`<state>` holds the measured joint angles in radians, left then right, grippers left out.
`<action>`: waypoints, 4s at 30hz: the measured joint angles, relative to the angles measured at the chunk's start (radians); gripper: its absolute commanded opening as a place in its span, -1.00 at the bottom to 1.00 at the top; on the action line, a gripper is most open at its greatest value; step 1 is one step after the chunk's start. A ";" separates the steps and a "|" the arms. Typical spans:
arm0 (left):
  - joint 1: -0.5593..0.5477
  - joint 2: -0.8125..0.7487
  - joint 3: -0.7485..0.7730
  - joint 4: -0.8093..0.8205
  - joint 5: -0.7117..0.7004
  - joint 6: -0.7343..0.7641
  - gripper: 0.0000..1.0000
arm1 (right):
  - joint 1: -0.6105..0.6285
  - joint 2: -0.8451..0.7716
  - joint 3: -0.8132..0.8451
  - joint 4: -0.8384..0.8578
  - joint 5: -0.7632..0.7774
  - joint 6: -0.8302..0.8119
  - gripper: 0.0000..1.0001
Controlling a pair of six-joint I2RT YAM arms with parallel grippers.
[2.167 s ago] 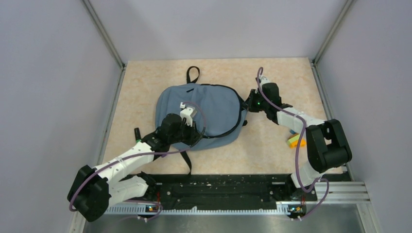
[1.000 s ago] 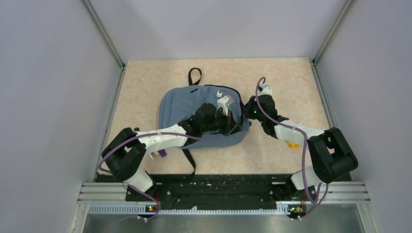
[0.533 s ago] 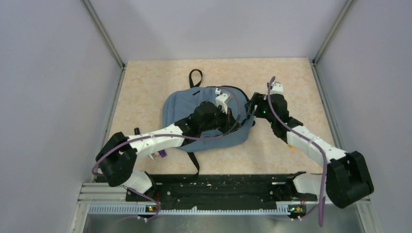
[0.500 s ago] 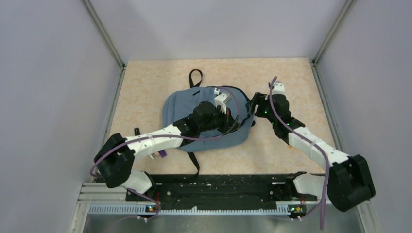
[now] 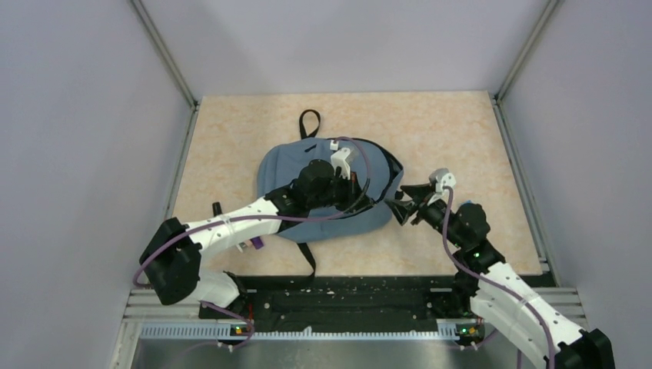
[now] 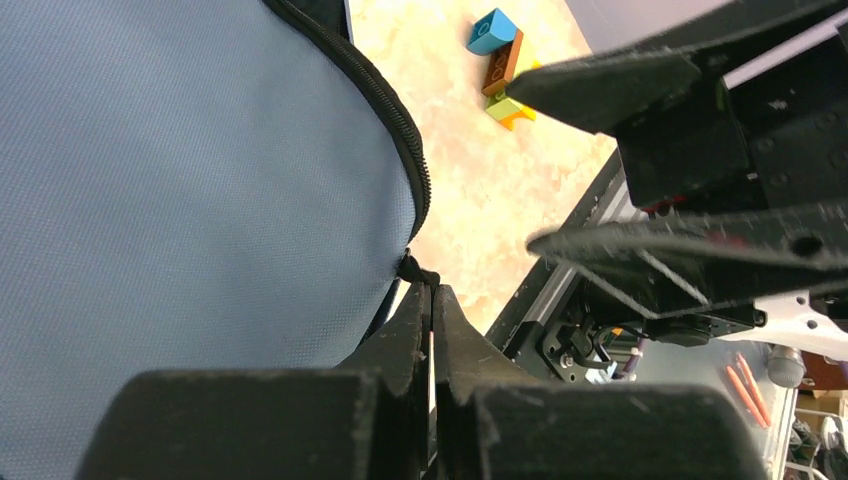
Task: Pack the student bag
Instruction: Zip the student bag at the center of the board.
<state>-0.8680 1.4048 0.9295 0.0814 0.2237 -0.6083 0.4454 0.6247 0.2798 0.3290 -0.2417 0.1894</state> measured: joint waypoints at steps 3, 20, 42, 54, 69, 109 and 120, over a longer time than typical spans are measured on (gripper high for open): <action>0.001 0.000 0.000 -0.004 0.008 -0.003 -1.00 | 0.036 -0.041 -0.045 0.085 -0.074 -0.051 0.20; 0.008 -0.029 0.003 -0.036 0.022 -0.018 -1.00 | 0.255 0.094 -0.072 0.217 -0.027 -0.359 0.08; 0.012 -0.042 0.011 -0.055 0.035 -0.010 -1.00 | 0.341 0.267 -0.048 0.346 0.090 -0.526 -0.20; 0.016 -0.055 0.013 -0.060 0.032 -0.011 -1.00 | 0.347 0.345 -0.029 0.391 0.142 -0.535 -1.00; 0.050 -0.291 -0.074 -0.166 -0.333 0.005 0.53 | 0.356 0.335 -0.024 0.350 0.303 -0.398 -1.00; 0.365 -0.288 -0.240 -0.186 -0.172 0.069 -0.98 | -0.073 0.497 0.063 0.388 0.286 -0.117 -1.00; 0.373 -0.290 -0.214 -0.230 -0.177 0.200 0.44 | -0.075 0.373 0.133 0.216 0.090 -0.014 -0.11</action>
<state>-0.4946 1.1149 0.7155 -0.1482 0.0471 -0.4080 0.3702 0.9974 0.4129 0.5446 -0.1513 0.1749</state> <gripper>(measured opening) 0.696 0.303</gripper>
